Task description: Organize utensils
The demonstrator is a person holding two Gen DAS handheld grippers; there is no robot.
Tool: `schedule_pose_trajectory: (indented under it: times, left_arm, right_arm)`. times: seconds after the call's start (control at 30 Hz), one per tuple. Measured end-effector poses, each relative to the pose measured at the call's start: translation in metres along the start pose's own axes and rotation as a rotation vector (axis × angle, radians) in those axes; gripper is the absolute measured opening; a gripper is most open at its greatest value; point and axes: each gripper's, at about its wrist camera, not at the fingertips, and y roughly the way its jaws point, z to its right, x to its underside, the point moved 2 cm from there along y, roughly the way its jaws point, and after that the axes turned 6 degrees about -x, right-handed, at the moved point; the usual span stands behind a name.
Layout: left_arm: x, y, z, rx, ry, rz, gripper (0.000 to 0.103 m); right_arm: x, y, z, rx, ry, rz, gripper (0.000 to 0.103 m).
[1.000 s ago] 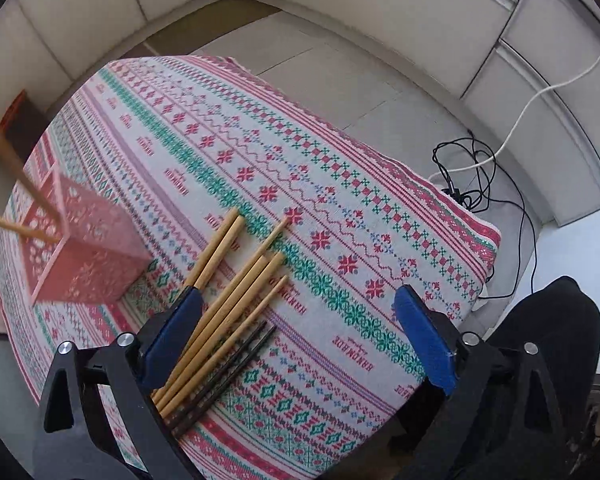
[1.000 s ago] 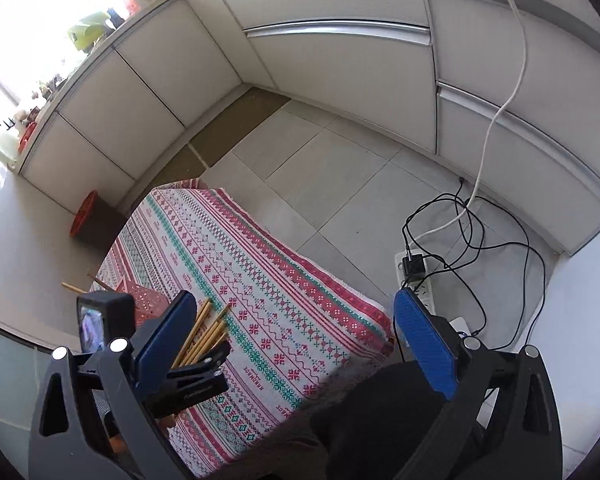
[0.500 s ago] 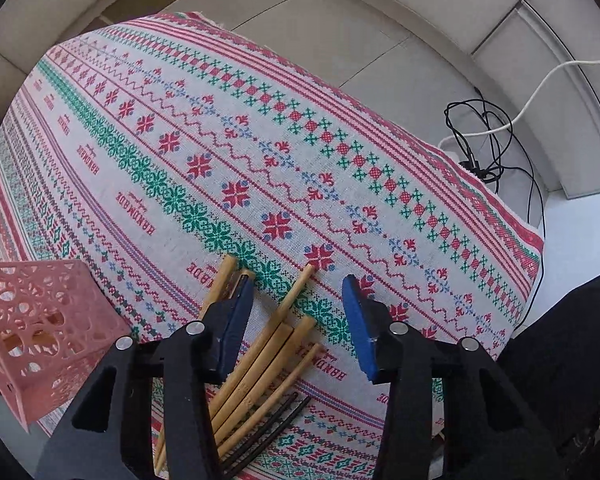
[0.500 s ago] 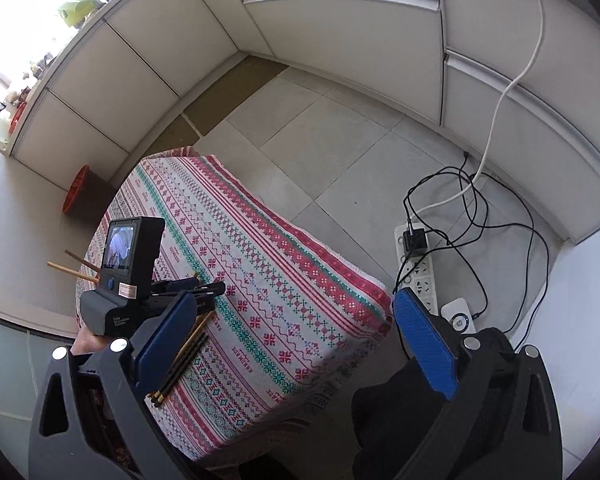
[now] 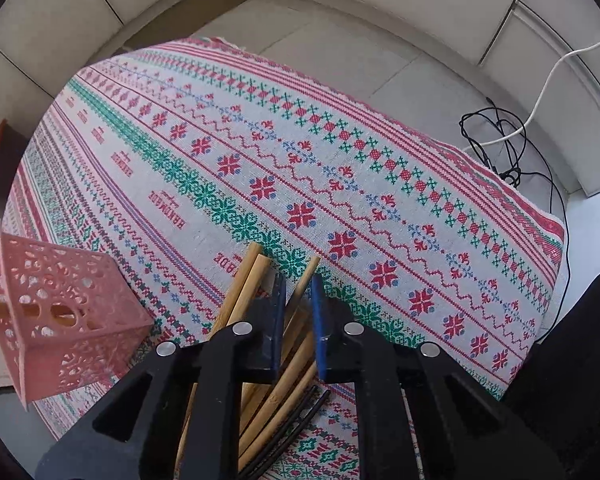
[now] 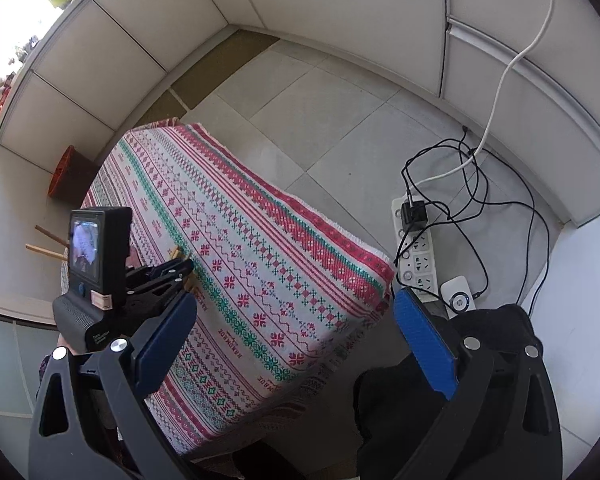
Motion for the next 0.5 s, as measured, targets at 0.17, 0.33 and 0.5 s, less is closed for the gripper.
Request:
schedule_pose_trajectory:
  times: [0.17,0.33,0.5]
  left_arm:
    - [0.024,-0.052,-0.018,-0.017,-0.069,0.137,0.011]
    - [0.064,-0.118,-0.037,-0.004,-0.188,0.288,0.011]
    - [0.123,-0.150,-0.058,-0.021,-0.309,0.365,0.009]
  right_arm:
    - [0.013,0.026,-0.011,-0.012,-0.007,-0.069,0.096]
    - [0.021,0.057,-0.033,-0.057,-0.004,-0.142,0.096]
    - [0.019,0.103,-0.058,-0.098,0.088,-0.256,0.072]
